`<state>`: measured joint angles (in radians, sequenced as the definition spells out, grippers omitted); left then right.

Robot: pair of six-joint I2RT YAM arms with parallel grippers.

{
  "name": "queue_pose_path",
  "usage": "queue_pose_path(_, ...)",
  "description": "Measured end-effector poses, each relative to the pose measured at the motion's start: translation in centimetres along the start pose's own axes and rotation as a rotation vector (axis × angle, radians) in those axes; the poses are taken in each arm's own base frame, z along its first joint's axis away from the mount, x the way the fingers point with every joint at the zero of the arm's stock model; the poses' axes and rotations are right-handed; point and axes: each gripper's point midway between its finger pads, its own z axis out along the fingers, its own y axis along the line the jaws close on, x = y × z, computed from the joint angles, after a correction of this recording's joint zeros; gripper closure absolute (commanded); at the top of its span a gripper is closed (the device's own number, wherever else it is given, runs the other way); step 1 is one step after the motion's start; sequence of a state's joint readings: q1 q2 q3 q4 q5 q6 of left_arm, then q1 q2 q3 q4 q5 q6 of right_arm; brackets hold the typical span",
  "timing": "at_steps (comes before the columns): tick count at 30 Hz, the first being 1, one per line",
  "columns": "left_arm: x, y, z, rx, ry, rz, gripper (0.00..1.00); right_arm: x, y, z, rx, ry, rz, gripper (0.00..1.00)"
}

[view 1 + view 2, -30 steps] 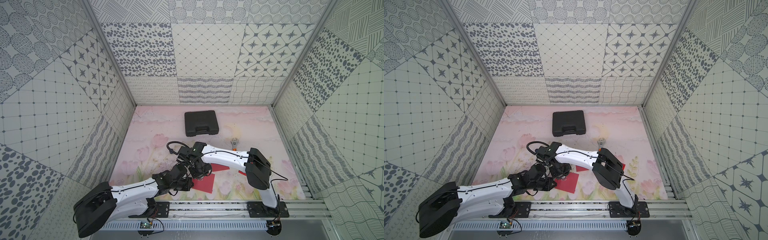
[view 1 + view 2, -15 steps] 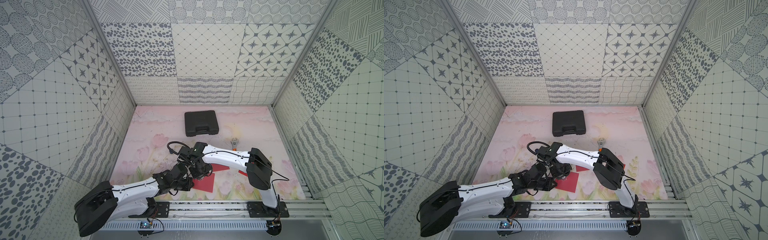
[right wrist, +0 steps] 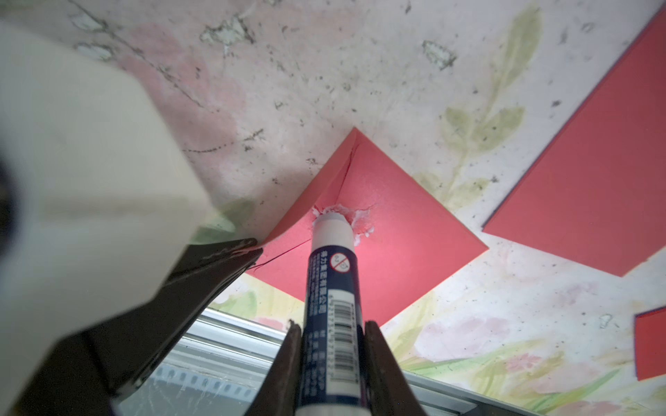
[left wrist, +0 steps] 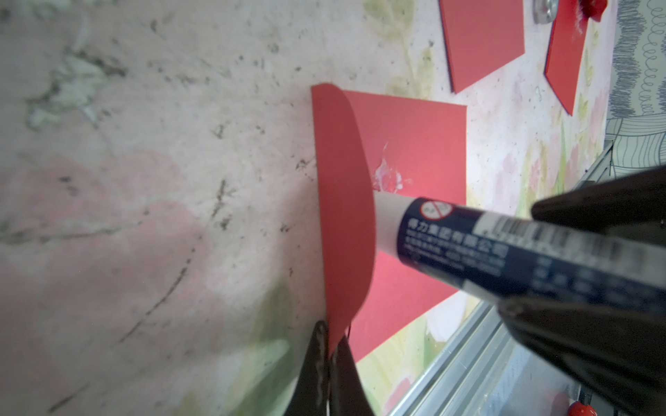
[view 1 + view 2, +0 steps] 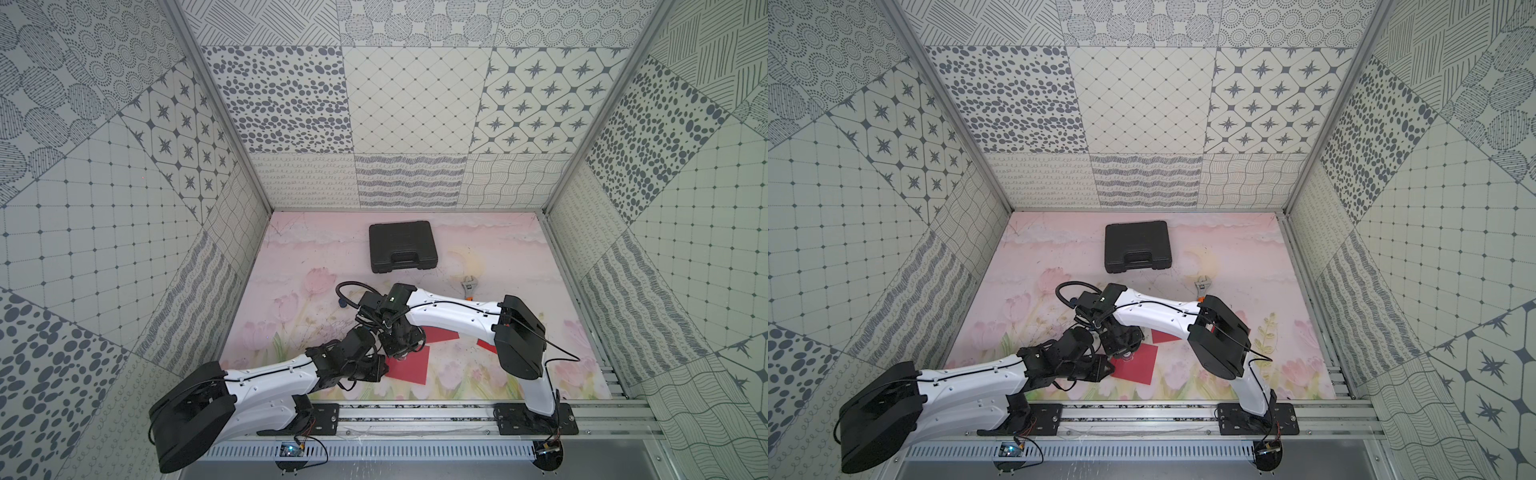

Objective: Seal the envelope with a glue stick
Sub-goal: Apply the envelope at the center of the board.

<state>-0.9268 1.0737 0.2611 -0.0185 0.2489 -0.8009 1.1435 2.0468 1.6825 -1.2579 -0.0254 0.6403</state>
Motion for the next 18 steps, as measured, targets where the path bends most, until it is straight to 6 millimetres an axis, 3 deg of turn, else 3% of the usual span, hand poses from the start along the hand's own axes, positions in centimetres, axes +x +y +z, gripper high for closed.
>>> queue_pose_path(12,0.10,0.14,-0.10,-0.006,0.001,-0.001,1.00,0.61,0.59,0.17,-0.095,0.035,0.023,1.00)
queue_pose_path(18,0.10,0.13,-0.12,-0.005,0.001,-0.001,1.00,-0.23,-0.13,-0.10,-0.028,-0.018,0.022,1.00)
